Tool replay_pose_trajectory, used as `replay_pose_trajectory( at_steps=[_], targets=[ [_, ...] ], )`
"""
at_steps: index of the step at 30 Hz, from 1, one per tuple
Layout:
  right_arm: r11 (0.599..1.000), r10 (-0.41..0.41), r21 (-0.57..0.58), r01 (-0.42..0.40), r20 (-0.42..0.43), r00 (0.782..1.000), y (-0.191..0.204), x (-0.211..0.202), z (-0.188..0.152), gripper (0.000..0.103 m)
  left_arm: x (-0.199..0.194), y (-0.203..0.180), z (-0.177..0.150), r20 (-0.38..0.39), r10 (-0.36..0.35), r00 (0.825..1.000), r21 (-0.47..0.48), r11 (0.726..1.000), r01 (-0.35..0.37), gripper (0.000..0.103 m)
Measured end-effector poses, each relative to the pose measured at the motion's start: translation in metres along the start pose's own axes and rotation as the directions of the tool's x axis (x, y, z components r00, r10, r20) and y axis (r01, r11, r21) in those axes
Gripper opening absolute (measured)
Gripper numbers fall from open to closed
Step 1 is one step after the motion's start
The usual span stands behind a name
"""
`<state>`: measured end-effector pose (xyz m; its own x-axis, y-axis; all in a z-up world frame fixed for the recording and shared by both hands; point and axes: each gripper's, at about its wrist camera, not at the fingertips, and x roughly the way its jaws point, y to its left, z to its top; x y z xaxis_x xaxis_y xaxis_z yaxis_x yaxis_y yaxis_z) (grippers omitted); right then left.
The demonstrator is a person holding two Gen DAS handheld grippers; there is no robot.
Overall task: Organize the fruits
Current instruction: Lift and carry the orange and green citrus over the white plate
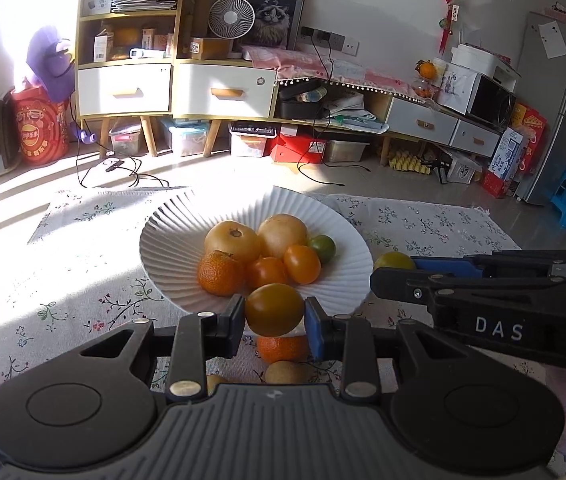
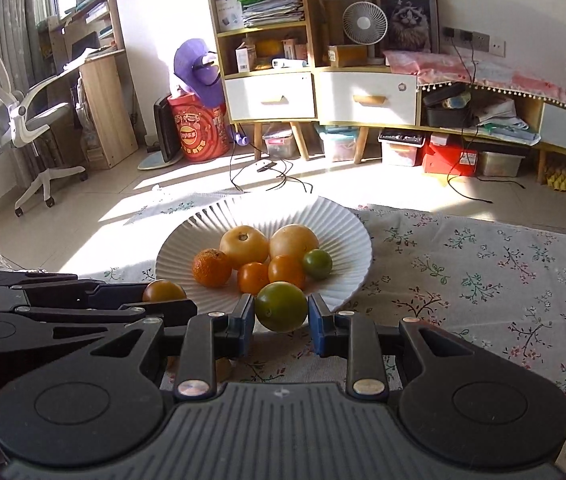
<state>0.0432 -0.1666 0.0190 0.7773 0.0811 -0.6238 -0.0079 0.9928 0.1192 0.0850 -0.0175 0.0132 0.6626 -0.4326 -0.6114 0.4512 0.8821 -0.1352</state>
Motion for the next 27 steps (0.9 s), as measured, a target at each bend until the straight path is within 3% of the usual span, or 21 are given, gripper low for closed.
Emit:
replay_pose_trajectory(
  at_steps=[9, 27],
  targets=[
    [0.999, 0.025, 0.027, -0.024, -0.03, 0.999, -0.016, 0.019, 0.008, 0.026, 0.02, -0.001, 0.002, -0.008, 0.027, 1.0, 0.065, 0.998, -0.026, 0.018],
    [1.0, 0.03, 0.002, -0.03, -0.07, 0.997, -0.027, 0.04, 0.015, 0.026, 0.045, -0.003, 0.005, -0.043, -0.014, 0.999, 0.082, 0.996, 0.017, 0.019]
  ],
)
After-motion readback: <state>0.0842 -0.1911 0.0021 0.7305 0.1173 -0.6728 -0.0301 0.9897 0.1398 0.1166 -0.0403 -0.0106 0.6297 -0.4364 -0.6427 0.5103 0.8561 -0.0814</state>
